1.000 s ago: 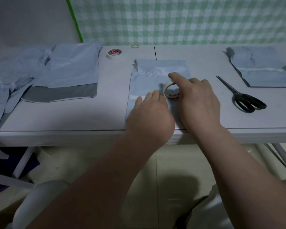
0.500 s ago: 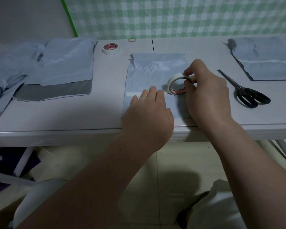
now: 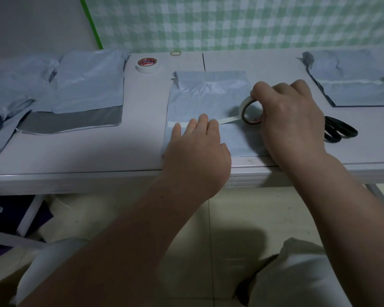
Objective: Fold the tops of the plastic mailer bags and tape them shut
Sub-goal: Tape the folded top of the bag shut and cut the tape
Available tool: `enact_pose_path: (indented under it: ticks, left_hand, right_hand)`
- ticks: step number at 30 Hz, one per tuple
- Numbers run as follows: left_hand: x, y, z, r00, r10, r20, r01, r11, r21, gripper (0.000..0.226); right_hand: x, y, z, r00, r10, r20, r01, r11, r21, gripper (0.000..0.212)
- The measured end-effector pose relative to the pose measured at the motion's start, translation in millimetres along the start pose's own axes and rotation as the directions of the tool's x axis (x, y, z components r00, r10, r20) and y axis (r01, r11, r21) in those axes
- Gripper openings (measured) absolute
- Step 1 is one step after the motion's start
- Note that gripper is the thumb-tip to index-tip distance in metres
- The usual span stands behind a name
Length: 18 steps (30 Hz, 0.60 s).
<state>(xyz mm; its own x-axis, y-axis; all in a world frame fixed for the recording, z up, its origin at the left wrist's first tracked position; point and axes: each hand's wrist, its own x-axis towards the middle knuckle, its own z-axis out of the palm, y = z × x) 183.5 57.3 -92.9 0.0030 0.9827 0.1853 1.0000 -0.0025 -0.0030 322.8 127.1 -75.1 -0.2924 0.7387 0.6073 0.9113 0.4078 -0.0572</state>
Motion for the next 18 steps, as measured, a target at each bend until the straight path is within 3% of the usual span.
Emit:
enact_pose_path:
  ticks: [5,13,18]
  left_hand:
    - [1.7,2.2,-1.2,1.000,-0.008,0.026,0.008,1.000,0.003,0.072]
    - [2.0,6.1,-9.5,0.998,-0.028,0.057,0.025,0.999,0.040,0.071]
    - [7.4,13.1,-8.7,0.994,-0.059,0.089,0.053,0.996,0.067,0.055]
  right_hand:
    - [-2.8,0.0,2.5,0.999,-0.023,-0.034,0.022,0.999,-0.035,0.028]
    - [-5.2,3.7,3.5,0.979,0.167,0.114,-0.196,0.922,0.334,0.032]
    - [-4.9,6.6,7.3,0.969,0.189,0.159,-0.238,0.888,0.394,0.029]
